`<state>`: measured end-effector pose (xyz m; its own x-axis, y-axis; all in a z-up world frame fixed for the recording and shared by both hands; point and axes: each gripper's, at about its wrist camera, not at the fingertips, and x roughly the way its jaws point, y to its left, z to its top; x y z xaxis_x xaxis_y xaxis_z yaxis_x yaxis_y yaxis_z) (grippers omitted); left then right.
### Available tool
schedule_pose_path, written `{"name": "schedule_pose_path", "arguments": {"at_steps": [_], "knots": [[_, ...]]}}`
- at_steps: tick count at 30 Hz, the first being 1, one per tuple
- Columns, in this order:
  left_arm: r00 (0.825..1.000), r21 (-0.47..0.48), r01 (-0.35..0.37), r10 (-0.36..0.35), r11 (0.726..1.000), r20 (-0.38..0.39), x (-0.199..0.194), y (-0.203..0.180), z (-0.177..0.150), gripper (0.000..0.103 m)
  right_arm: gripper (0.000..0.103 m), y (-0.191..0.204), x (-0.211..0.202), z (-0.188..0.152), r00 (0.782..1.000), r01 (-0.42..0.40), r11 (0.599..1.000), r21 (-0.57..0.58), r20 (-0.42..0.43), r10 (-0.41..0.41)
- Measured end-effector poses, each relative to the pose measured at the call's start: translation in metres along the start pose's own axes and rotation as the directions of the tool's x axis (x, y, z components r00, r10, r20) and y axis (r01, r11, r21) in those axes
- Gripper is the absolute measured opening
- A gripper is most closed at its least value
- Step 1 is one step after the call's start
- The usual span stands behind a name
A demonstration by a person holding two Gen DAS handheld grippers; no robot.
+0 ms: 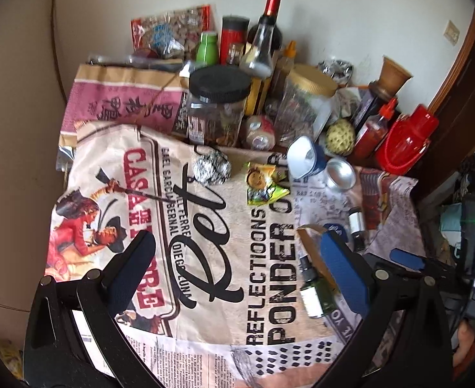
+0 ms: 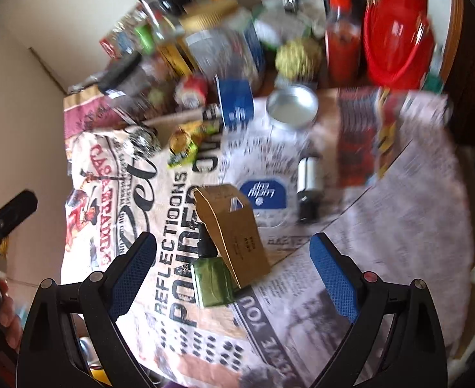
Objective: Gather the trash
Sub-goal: 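Grasp the green pump bottle with the left tool while the right tool grasps the cardboard box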
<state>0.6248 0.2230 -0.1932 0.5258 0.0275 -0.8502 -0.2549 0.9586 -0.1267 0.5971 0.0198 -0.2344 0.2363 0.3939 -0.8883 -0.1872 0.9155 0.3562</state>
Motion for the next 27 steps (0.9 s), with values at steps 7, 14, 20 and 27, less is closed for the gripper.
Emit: {"name": "schedule_pose_path", "arguments": {"at_steps": [7,14,20,27], "knots": [[0.993,-0.005,0.015,-0.016,1.000,-0.115,0.046,0.006,-0.020,0.102,0.074,-0.010,0.047,0.004,0.996,-0.030,0.999,0.016,-0.084,0.032],[0.984,0.025,0.019,-0.014,1.000,-0.178,0.063,-0.004,-0.039,0.102,0.043,-0.004,0.067,0.004,0.994,-0.021,0.997,-0.069,-0.104,0.013],[0.973,0.020,0.054,-0.048,0.998,-0.228,0.070,-0.021,-0.053,0.102,0.034,0.001,0.055,-0.002,0.998,-0.014,0.991,-0.132,-0.060,0.007],[0.956,0.021,0.093,-0.083,0.995,-0.281,0.086,-0.052,-0.063,0.102,0.005,-0.009,0.008,-0.008,0.998,0.058,0.984,-0.166,0.035,-0.053]]}}
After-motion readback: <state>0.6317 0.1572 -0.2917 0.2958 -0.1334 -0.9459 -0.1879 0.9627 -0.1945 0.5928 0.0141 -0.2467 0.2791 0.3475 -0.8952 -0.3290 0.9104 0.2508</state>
